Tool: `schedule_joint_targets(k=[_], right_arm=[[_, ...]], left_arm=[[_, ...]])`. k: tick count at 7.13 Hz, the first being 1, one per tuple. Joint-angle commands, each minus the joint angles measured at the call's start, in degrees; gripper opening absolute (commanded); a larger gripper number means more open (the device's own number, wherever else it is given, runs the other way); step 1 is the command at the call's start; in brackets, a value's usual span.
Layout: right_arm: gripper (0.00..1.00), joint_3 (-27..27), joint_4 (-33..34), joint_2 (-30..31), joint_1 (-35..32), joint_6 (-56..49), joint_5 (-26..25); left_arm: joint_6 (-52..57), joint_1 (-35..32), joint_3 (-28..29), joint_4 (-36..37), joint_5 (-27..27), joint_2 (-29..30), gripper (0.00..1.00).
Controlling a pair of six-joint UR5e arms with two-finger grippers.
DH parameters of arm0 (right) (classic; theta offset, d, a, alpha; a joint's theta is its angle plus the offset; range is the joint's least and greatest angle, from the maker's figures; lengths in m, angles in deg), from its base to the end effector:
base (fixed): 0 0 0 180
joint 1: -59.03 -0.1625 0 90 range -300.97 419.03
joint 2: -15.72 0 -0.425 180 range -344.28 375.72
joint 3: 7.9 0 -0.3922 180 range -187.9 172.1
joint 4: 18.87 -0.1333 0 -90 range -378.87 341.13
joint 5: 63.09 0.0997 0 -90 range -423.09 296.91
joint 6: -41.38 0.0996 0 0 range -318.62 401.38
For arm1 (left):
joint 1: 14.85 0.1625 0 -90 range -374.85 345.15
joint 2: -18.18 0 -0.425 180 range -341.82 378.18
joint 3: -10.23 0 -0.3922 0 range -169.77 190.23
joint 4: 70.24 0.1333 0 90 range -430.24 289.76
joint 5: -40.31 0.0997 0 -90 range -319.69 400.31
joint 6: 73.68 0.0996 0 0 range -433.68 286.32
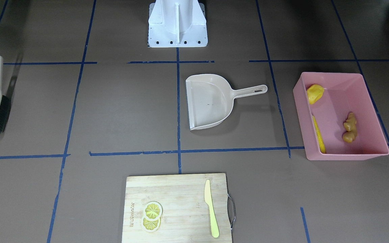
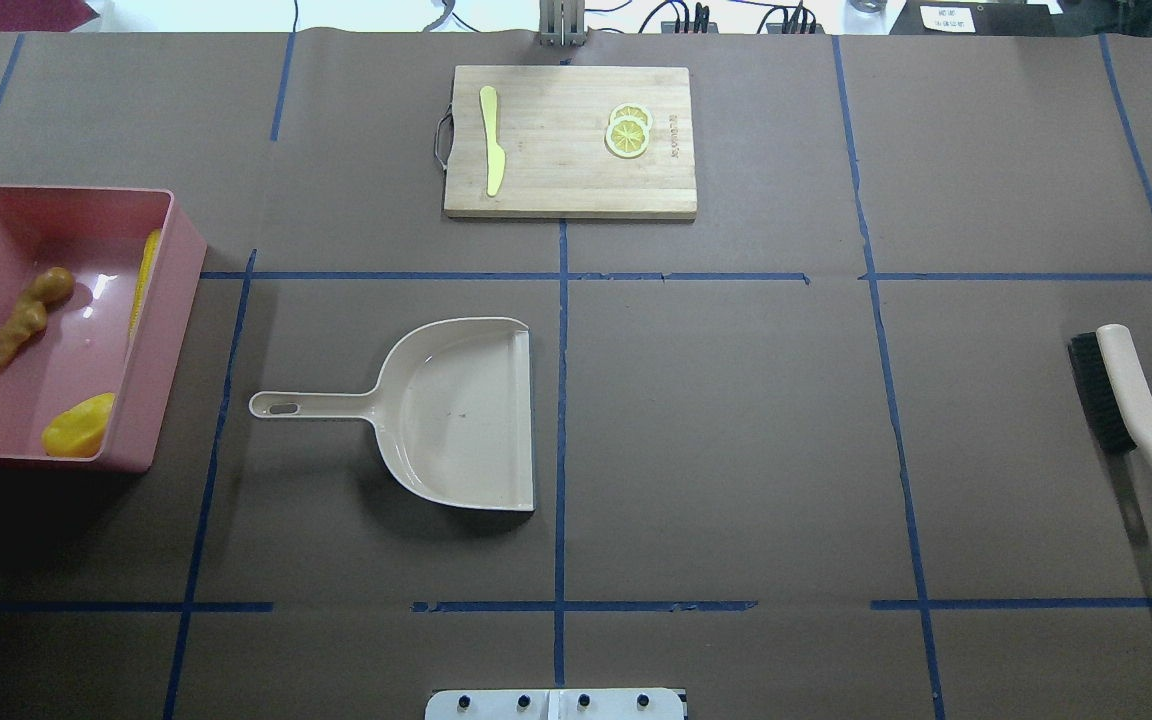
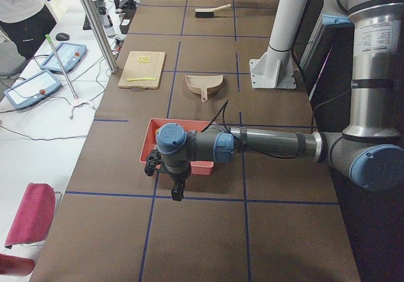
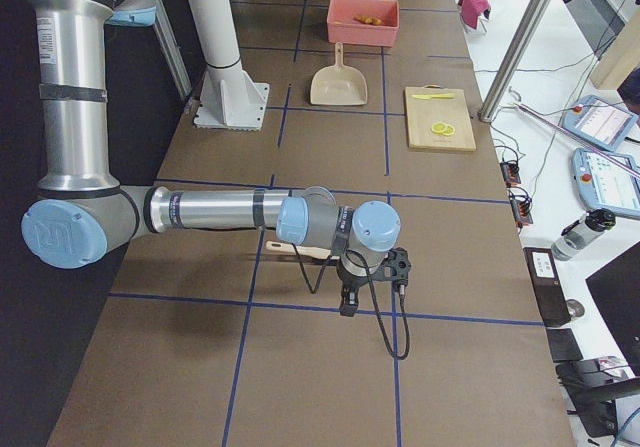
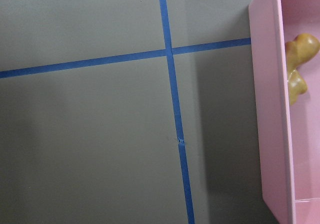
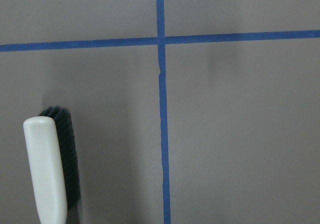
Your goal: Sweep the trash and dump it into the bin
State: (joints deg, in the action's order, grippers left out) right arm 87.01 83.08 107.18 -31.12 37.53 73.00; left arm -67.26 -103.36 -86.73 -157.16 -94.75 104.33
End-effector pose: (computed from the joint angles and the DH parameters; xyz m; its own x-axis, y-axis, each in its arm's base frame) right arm 0.0628 -0.4689 0.6468 0.6919 0.0417 0.7208 0.0440 0.9941 -0.0996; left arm -0.0507 -0.4643 0.6356 0.6988 0.1304 -0.7033 -0.1048 0.9913 0.0797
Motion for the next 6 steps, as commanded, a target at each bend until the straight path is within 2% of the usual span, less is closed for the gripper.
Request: schedule_joint_targets(k=[1, 6], right_arm=[[1.0, 0.02, 0.0, 0.13, -0.02, 0.34, 0.13], [1.0, -0.33, 0.0, 0.13, -0.02, 0.25, 0.13]], left_arm=[[0.0, 0.0, 0.72, 0.0, 0.14, -0.02, 1.0], [0.0, -0.09, 0.64, 0.0, -0.03, 1.12, 1.0]])
